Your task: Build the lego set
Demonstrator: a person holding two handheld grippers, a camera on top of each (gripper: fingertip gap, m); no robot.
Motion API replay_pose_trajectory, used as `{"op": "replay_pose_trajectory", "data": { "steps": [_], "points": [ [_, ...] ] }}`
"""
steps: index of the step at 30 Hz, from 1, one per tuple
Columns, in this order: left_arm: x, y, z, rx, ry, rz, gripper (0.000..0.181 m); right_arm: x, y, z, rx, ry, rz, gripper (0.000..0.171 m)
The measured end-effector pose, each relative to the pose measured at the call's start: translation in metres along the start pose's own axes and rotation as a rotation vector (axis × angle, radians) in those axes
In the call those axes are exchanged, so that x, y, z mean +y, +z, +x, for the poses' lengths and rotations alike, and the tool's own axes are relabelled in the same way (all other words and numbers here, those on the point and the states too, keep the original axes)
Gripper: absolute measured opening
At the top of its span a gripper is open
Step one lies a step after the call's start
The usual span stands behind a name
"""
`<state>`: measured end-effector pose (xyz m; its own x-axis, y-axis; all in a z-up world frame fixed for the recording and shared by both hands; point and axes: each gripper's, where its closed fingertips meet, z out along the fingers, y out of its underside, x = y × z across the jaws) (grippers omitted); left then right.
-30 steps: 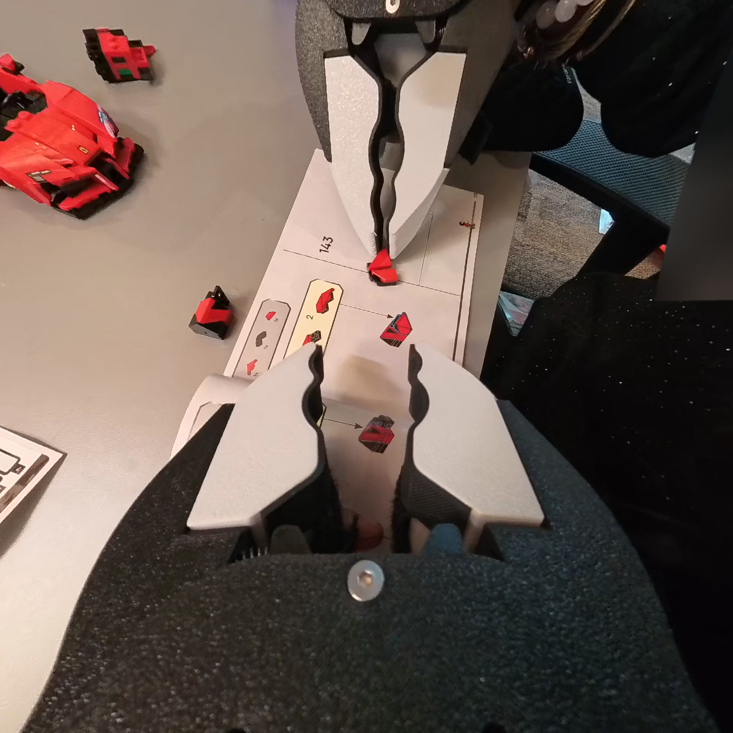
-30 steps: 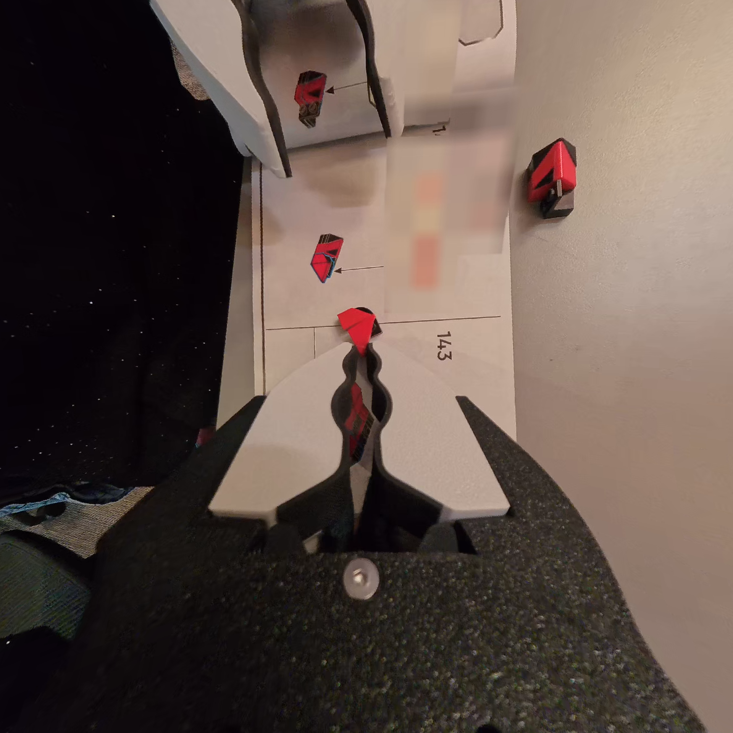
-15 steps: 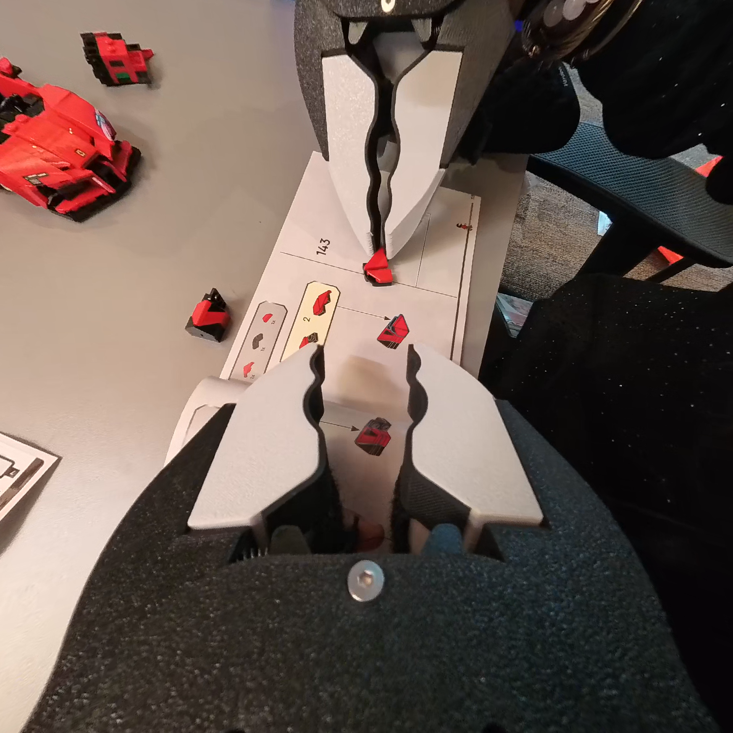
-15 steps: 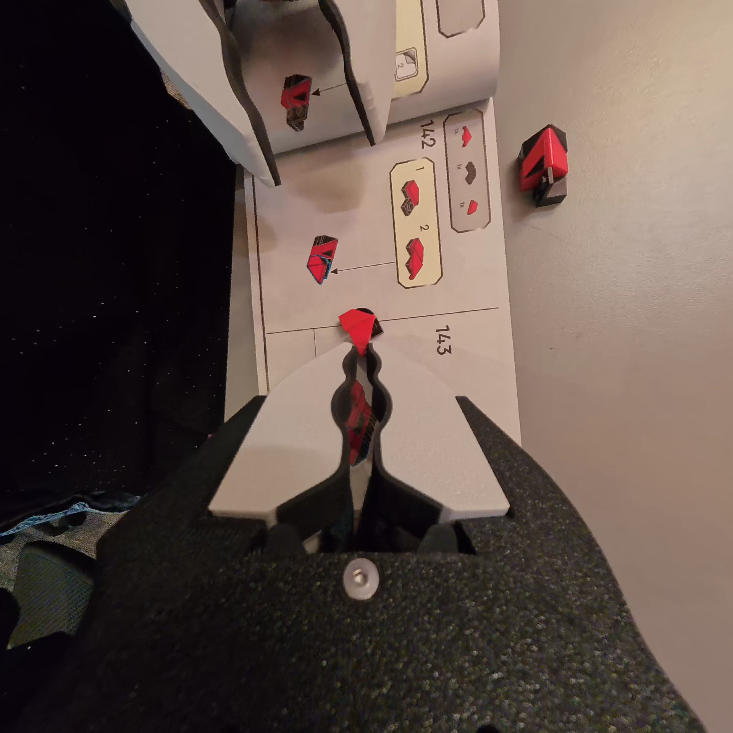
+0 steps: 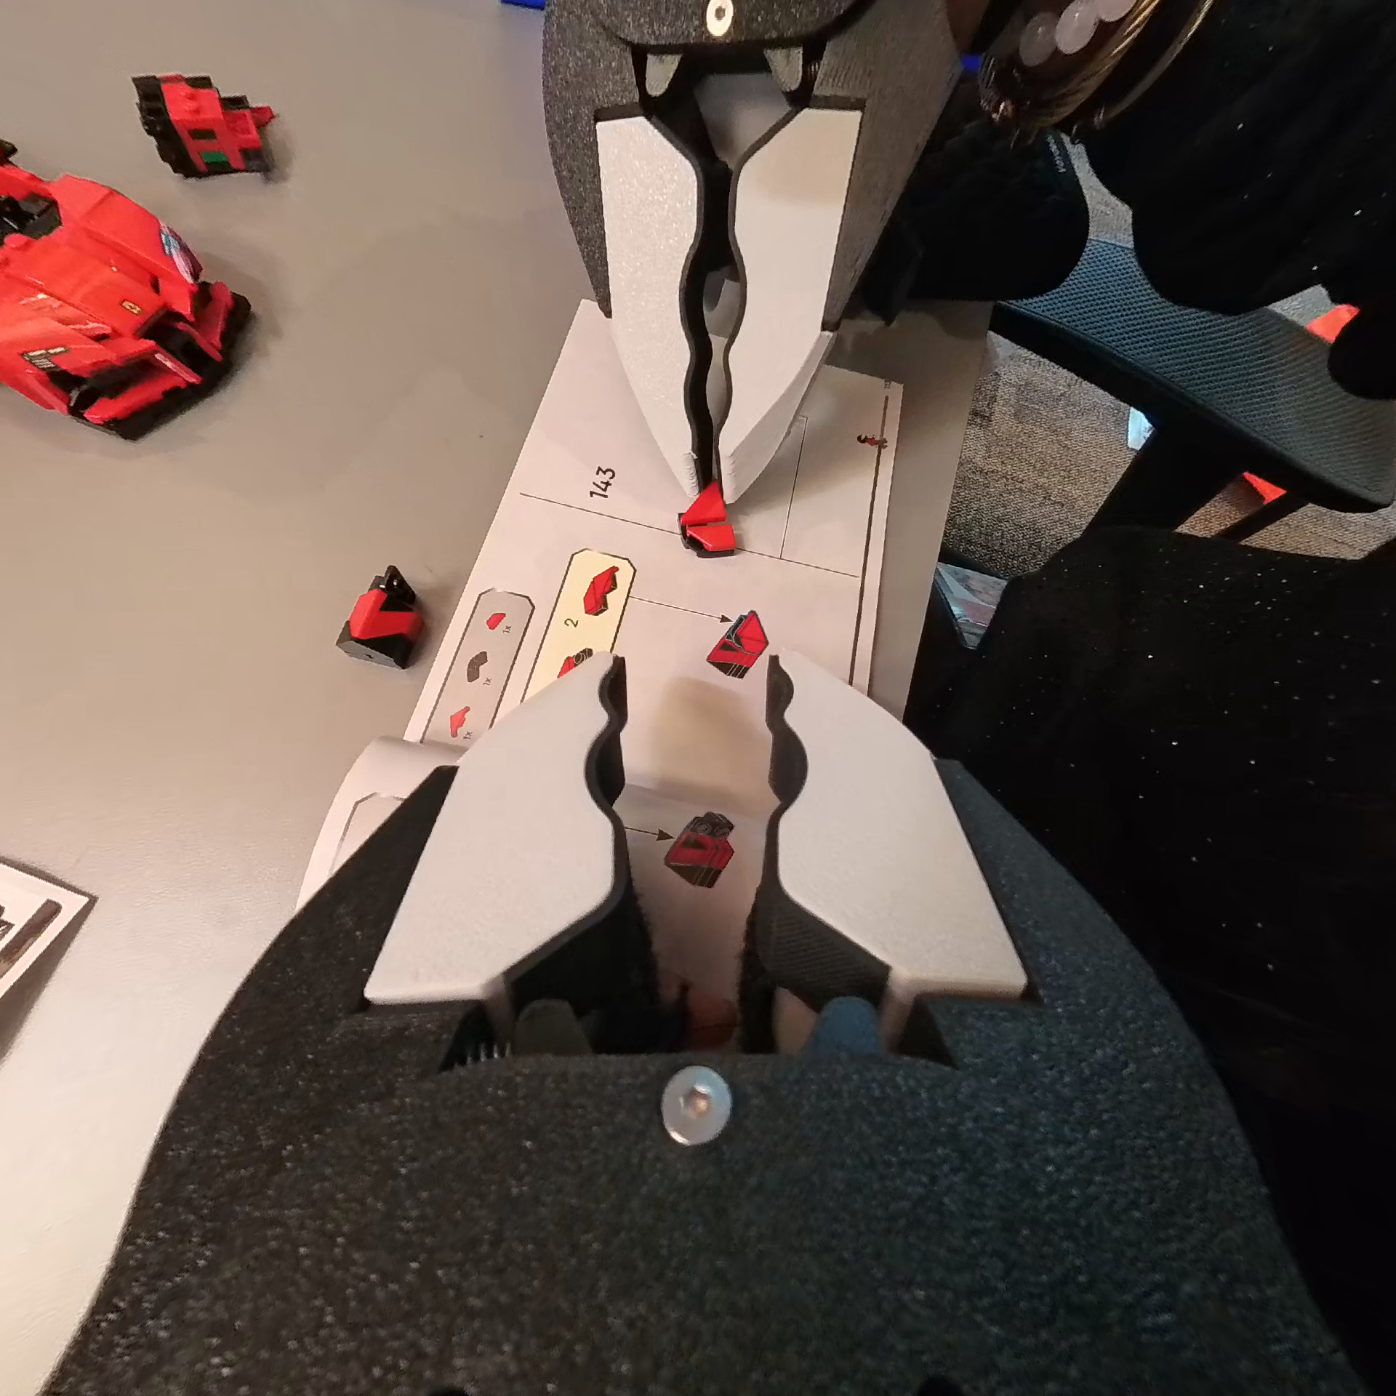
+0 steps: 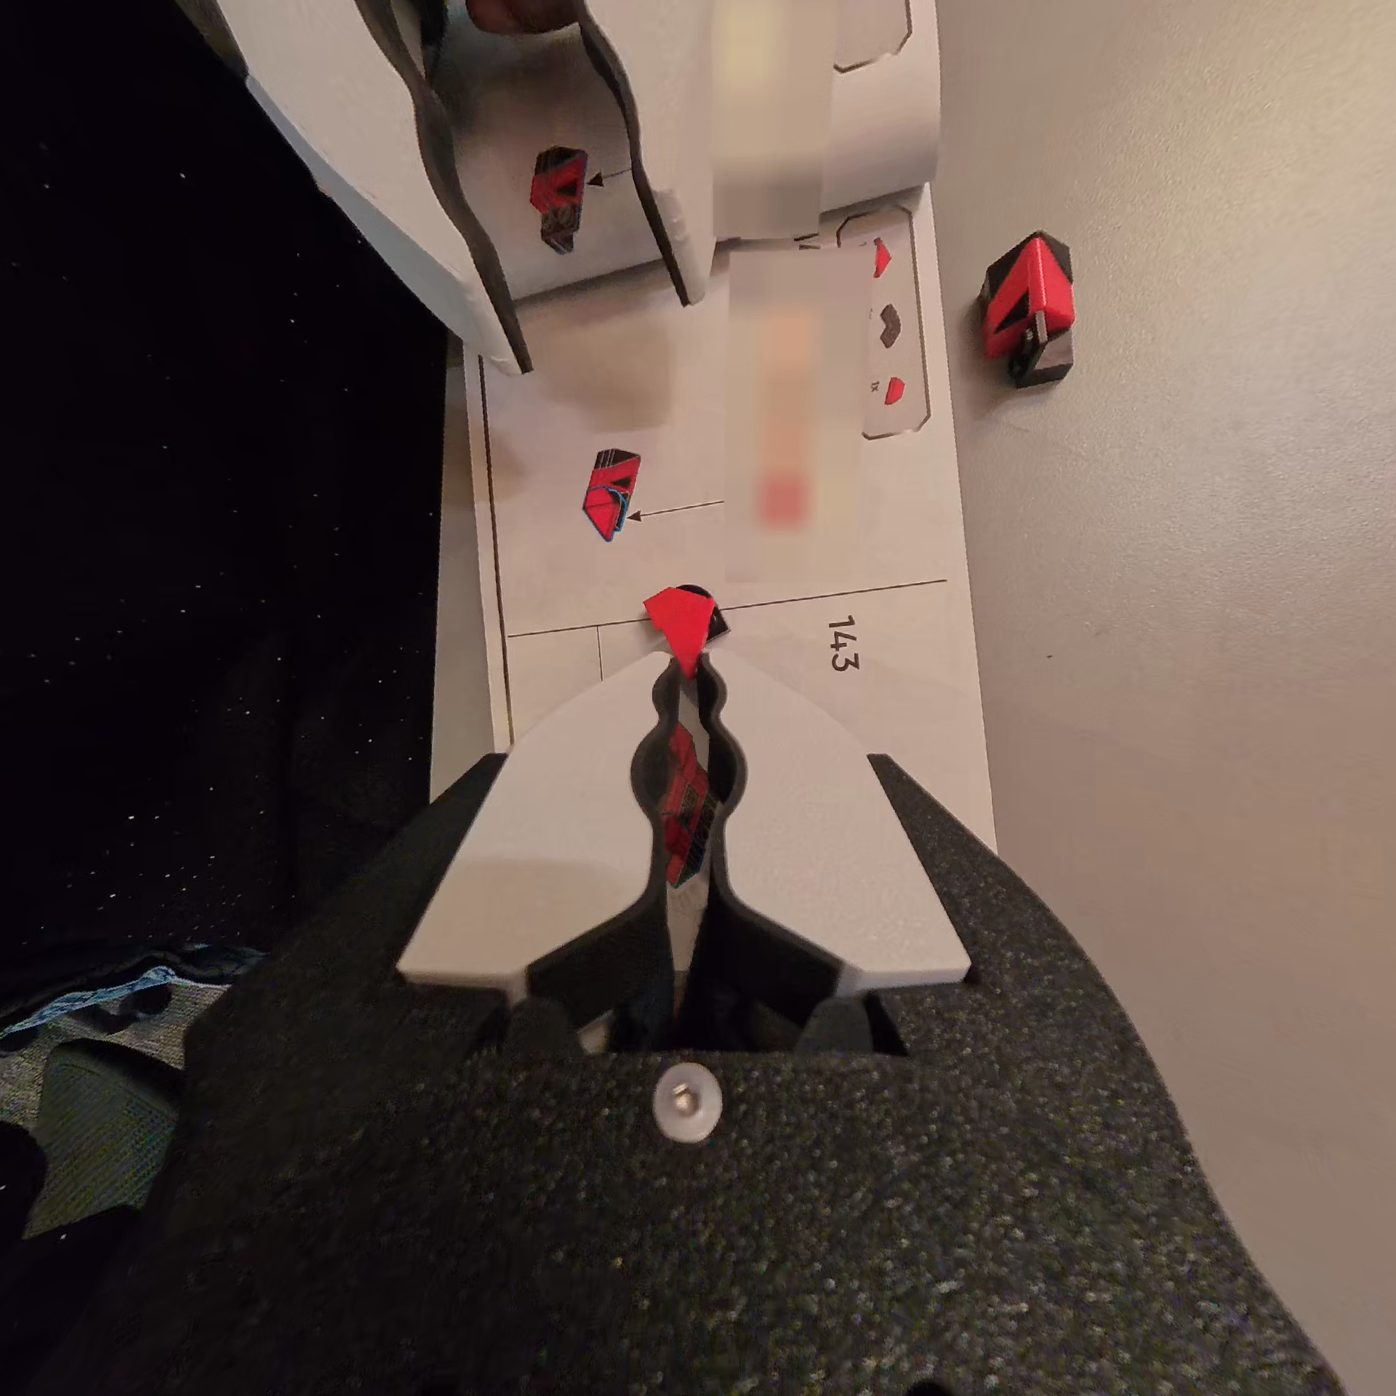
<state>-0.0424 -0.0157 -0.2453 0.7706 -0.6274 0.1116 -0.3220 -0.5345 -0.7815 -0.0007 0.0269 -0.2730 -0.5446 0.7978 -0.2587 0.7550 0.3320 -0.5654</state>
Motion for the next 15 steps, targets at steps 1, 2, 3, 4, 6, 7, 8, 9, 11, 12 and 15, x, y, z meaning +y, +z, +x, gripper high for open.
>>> {"op": "replay_pose_trajectory", "data": {
  "steps": [1,2,3,4,6,7,8,9,11,12,15],
  "points": [
    [0.0,0.0,0.0,0.0,0.0,0.0,0.035,0.0,0.0,0.0,0.0,0.0,0.002,0.004],
    [0.0,0.0,0.0,0.001,0.0,0.002,0.035,-0.001,0.0,0.0,-0.001,0.002,0.005,0.004],
    [-0.001,0.0,0.0,0.002,0.001,0.002,0.034,-0.001,0.0,0.0,-0.003,0.005,0.009,0.004],
    [-0.001,0.0,0.001,0.003,0.002,0.003,0.034,-0.001,-0.001,0.0,-0.004,0.007,0.011,0.004],
    [-0.001,0.001,0.001,0.005,0.006,0.003,0.033,-0.001,-0.001,0.0,-0.001,0.012,0.008,0.004],
    [-0.002,0.002,0.001,0.006,0.006,0.003,0.033,0.0,-0.001,0.0,-0.001,0.015,0.008,0.004],
    [-0.002,0.002,0.002,0.008,0.006,0.003,0.033,0.0,-0.001,0.0,-0.001,0.018,0.009,0.004],
    [-0.002,0.003,0.002,0.01,0.007,0.001,0.033,0.0,-0.001,0.0,0.0,0.022,0.009,0.004],
    [-0.001,0.003,0.003,0.01,0.009,-0.002,0.033,0.0,-0.001,0.001,0.005,0.034,0.011,0.004],
    [-0.002,0.004,0.003,0.01,0.01,-0.001,0.033,0.0,-0.001,0.001,0.008,0.046,0.016,0.004],
    [-0.007,0.005,0.002,-0.001,0.016,0.033,0.032,-0.01,-0.007,0.005,0.04,0.122,0.093,0.004]
  ]
}}
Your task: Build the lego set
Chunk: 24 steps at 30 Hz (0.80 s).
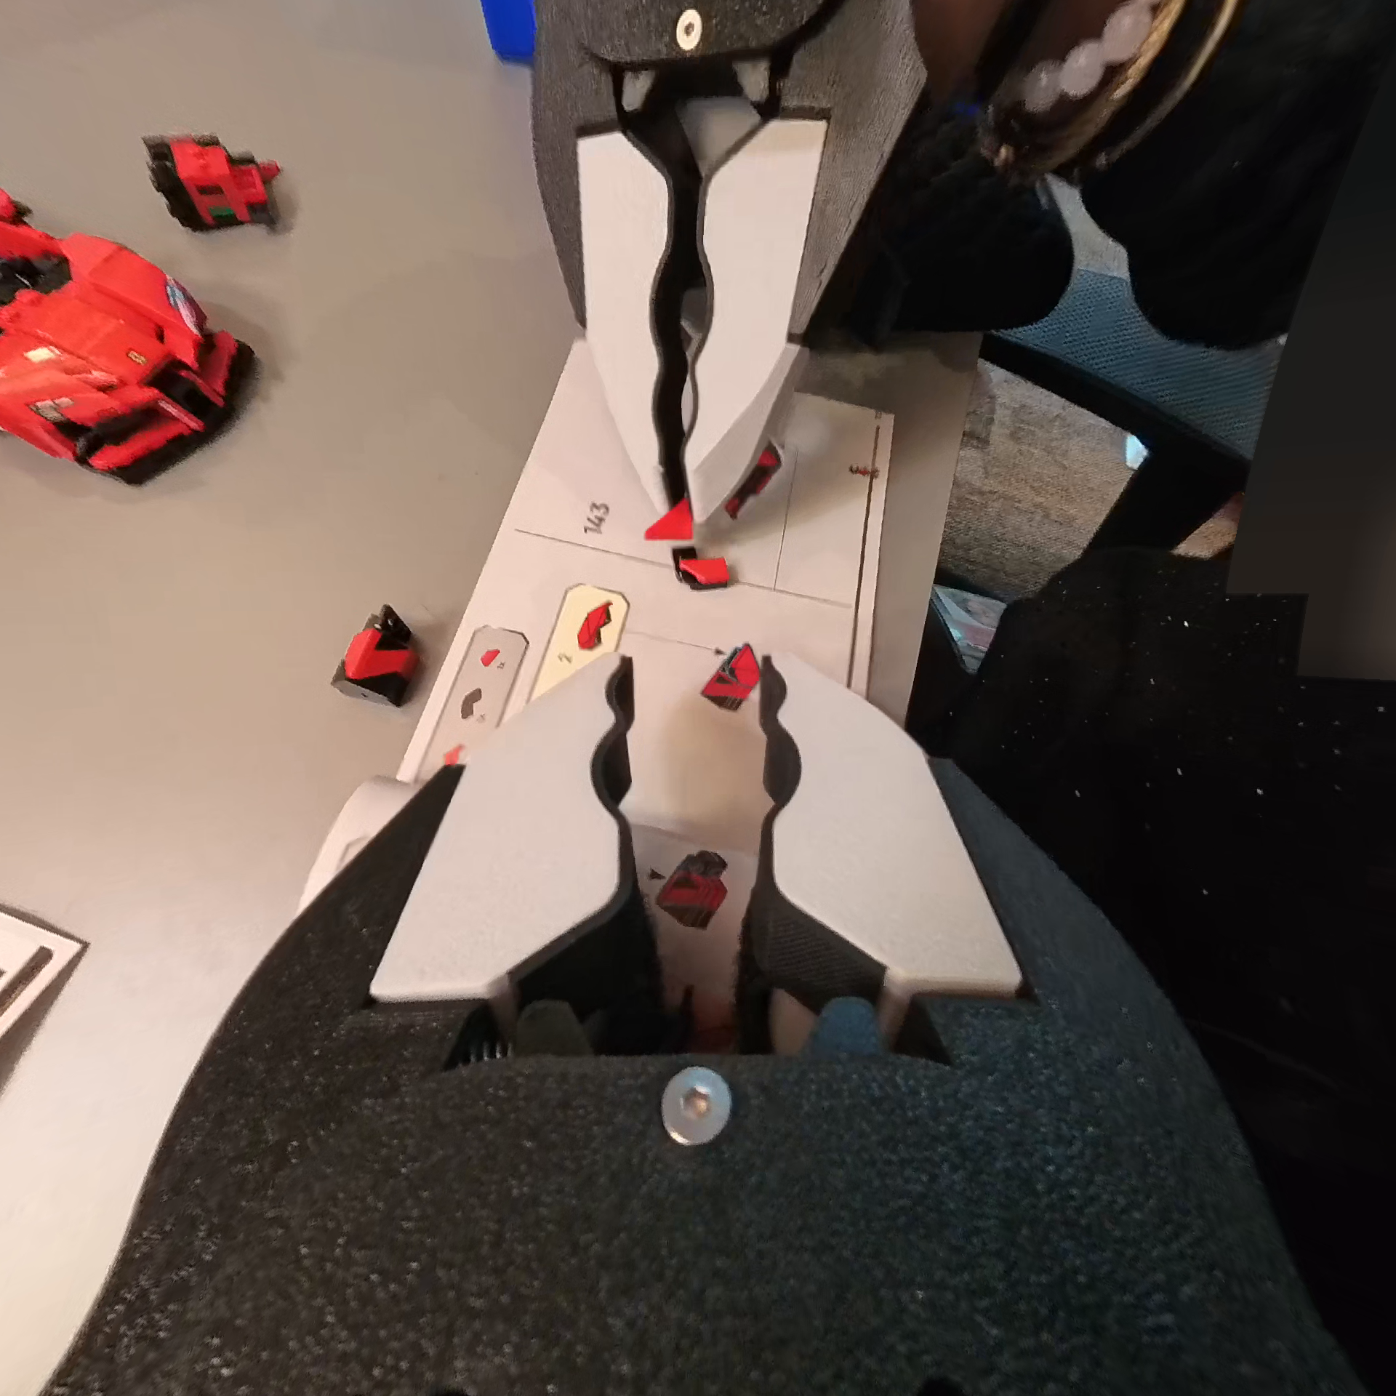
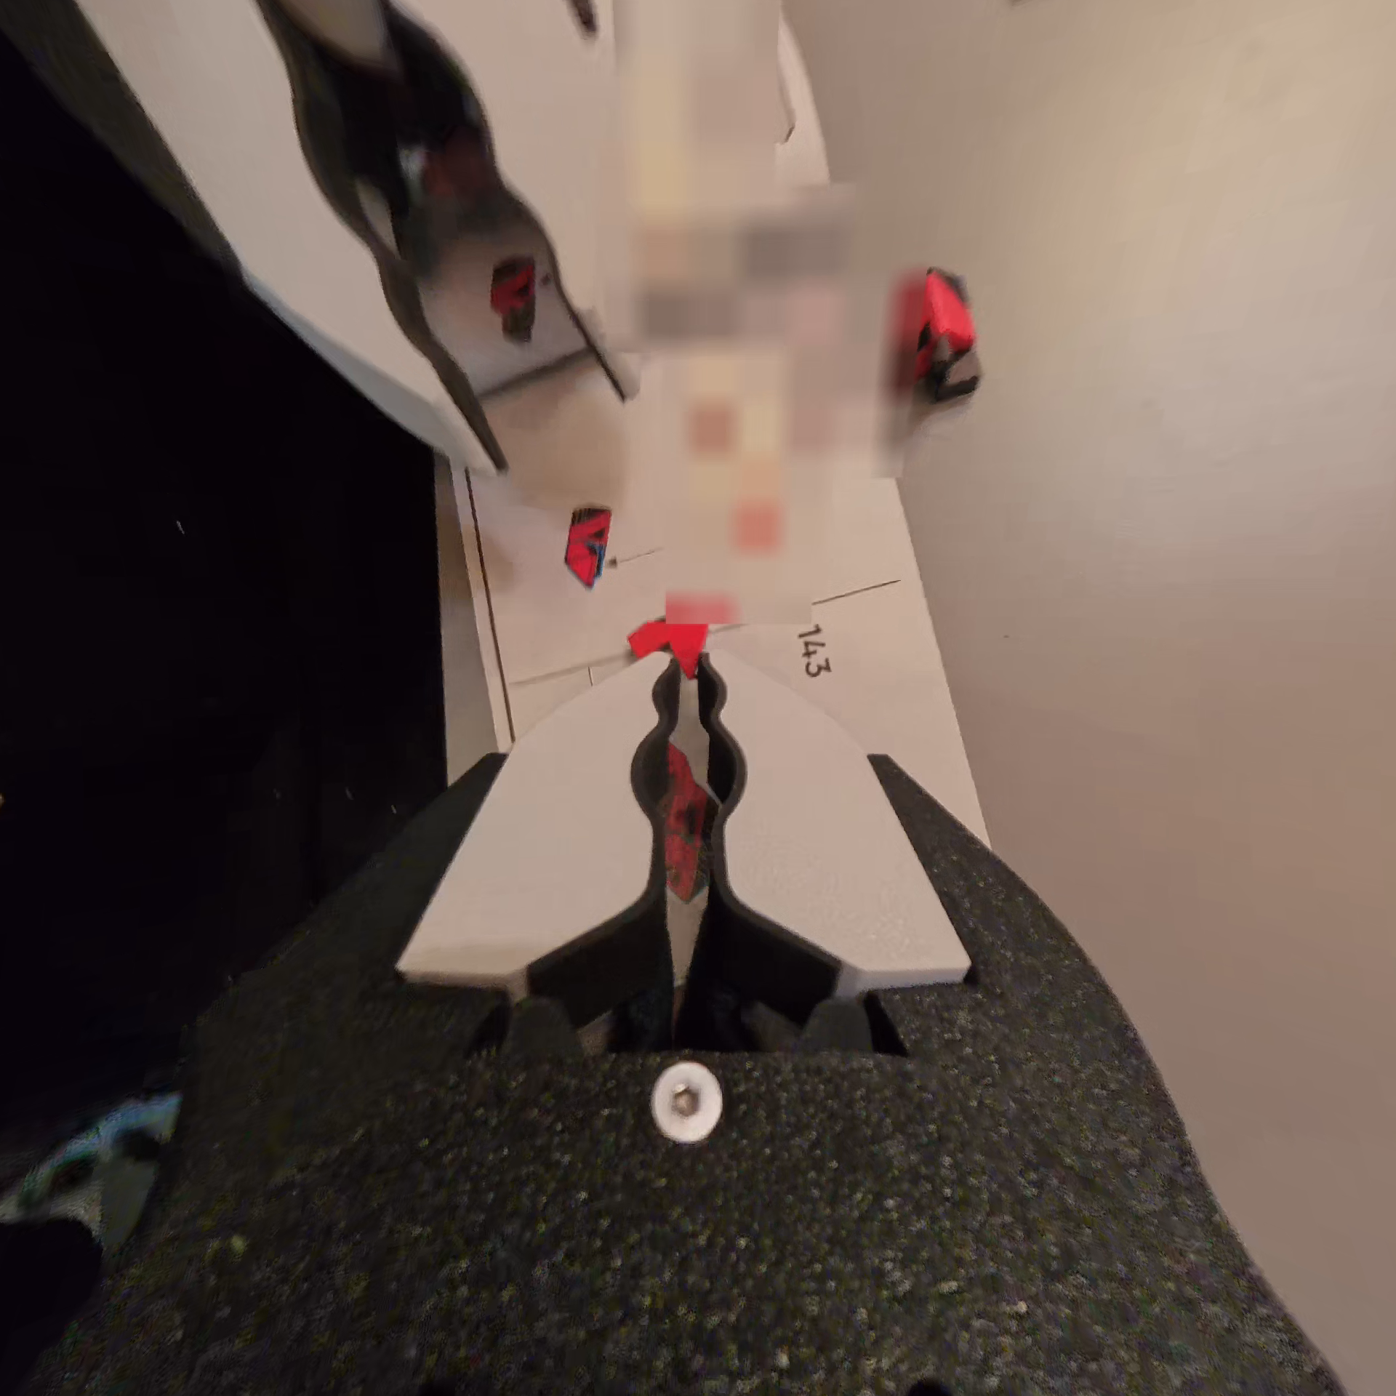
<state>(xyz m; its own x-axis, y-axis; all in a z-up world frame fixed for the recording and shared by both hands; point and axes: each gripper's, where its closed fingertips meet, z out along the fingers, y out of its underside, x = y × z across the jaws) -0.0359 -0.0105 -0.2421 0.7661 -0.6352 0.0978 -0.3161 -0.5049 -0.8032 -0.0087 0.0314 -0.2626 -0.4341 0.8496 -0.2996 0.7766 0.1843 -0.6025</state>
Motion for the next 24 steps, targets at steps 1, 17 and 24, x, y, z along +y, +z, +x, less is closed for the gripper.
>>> {"op": "replay_pose_trajectory", "data": {
  "steps": [1,17,24],
  "points": [
    [-0.004,0.0,-0.002,-0.015,0.007,0.028,0.03,-0.007,-0.003,0.0,0.005,0.033,0.054,0.004],
    [-0.07,-0.024,-0.013,0.168,-0.433,0.583,0.011,-0.084,-0.042,-0.018,0.404,-0.07,0.571,0.004],
    [-0.074,-0.03,-0.008,0.283,-0.48,0.619,0.004,-0.086,-0.044,-0.024,0.455,-0.144,0.573,0.004]
  ]
}}
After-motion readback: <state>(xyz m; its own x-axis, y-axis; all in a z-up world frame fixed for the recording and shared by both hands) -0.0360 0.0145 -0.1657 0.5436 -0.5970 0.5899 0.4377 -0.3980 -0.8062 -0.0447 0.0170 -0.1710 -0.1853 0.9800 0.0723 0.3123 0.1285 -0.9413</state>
